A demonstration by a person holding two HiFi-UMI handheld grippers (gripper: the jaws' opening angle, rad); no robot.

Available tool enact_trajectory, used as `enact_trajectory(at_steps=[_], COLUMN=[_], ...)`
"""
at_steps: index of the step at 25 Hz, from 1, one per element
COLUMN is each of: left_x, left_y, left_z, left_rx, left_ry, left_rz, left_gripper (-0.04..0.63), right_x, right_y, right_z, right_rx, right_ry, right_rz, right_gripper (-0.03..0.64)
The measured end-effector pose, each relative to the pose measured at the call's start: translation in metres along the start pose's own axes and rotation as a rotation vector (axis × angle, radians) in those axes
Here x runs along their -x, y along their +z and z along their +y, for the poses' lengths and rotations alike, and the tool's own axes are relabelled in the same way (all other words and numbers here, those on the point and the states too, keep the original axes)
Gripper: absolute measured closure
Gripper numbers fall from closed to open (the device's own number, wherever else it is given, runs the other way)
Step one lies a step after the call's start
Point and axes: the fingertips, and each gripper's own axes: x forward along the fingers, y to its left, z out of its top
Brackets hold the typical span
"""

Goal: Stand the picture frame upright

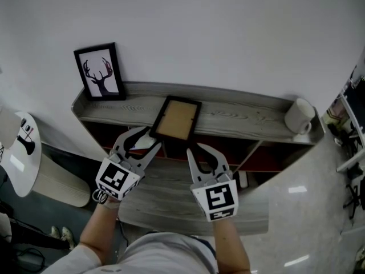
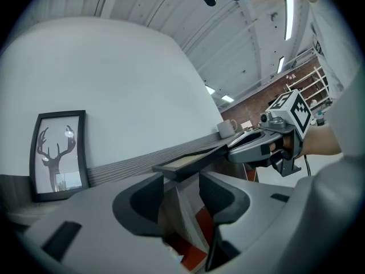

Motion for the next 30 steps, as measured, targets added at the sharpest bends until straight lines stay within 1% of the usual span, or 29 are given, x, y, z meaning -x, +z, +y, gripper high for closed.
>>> enact_trajectory(at_steps=[6,11,17,21,24,26,30], left_x=[-0.002,-0.011,-0.029,-0.044,-0.055,-0.063,-0.077], left_y=[0.022,0.054,0.085,0.099,0.106,0.108,0.099], left_z=[0.009,0.021,0.041,0.058,0.073,0.081,0.095], left_rx=[0.027,0.018,-0.015,-0.014,-0.005,-0.002,0.006], left_ry=[-0.007,-0.018,-0.01,0.003,0.027,0.039,0.048], left_rz=[-0.052,-0.118,-0.167,-0.189,-0.192,-0.185,-0.143], left_gripper=[0.397,0.397,0.399,0.399,0.399,0.399,0.399], right_x=[-0.007,-0.013,-0.026,-0.041,-0.054,-0.063,-0.081], right_y=[0.028,0.057,0.087,0.101,0.109,0.113,0.116], right_z=[-0.008,-0.025,-0.048,-0.062,-0.071,-0.078,-0.089], right_rx=[0.026,0.017,0.053,0.072,0.125,0.164,0.16], right_ry=[-0.012,-0.031,-0.055,-0.067,-0.097,-0.118,-0.121], right_rz=[-0.054,-0.112,-0.143,-0.136,-0.086,-0.058,-0.037], right_gripper=[0.566,0.566,0.566,0.566,0.566,0.566,0.566])
